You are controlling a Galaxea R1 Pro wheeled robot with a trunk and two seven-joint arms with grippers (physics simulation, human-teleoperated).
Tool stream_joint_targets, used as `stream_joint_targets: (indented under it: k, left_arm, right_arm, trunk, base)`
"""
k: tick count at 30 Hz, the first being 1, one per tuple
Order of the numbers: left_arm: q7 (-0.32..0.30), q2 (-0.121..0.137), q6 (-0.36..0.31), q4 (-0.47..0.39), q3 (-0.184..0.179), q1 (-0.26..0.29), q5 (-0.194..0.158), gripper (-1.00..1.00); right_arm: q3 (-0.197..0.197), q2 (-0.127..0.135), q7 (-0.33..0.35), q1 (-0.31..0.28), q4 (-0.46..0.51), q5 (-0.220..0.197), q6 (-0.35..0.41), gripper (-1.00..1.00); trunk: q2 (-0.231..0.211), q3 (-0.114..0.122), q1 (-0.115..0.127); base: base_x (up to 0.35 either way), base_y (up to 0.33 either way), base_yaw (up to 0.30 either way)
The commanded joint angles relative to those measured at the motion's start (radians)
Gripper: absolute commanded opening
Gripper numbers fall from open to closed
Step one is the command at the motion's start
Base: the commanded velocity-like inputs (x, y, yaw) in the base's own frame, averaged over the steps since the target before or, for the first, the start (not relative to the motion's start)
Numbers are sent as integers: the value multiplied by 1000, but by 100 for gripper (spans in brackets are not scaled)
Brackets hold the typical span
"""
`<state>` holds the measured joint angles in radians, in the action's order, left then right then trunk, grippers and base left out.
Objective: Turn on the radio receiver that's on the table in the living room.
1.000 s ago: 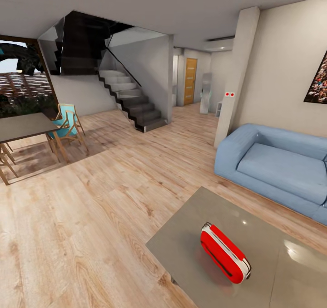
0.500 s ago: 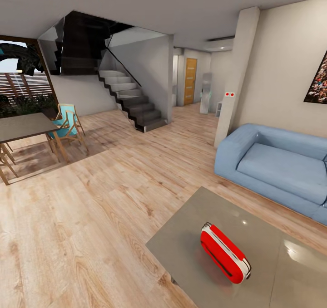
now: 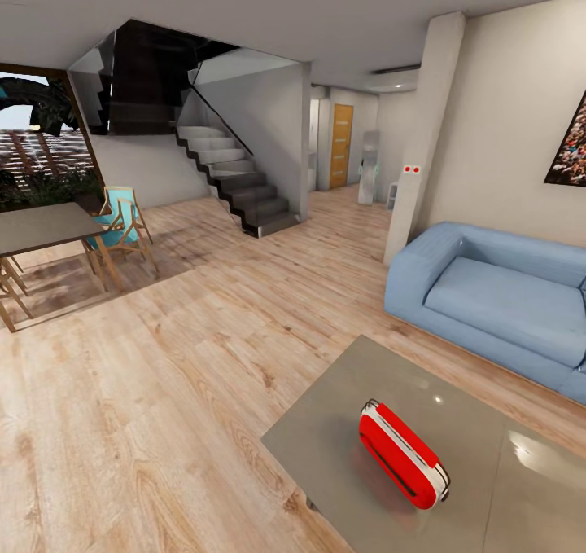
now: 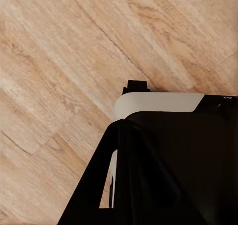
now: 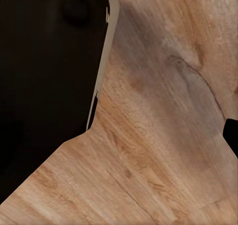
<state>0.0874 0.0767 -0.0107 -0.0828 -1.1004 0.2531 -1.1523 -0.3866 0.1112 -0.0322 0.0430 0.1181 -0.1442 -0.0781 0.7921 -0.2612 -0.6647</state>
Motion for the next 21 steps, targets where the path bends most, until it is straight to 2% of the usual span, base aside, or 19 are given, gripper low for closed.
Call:
stream_joint_targets:
  k: [1,21]
  left_arm:
    - [0,0,0,0,0,0,0,-100]
    - [0,0,0,0,-1,0,1,-100]
  right_arm:
    - [0,0,0,0,0,0,0,100]
    - [0,-1,0,0,0,2,0,100]
  trunk:
    - [0,0,0]
    - [0,8,0]
  base:
    - [0,0,0]
    - [0,0,0]
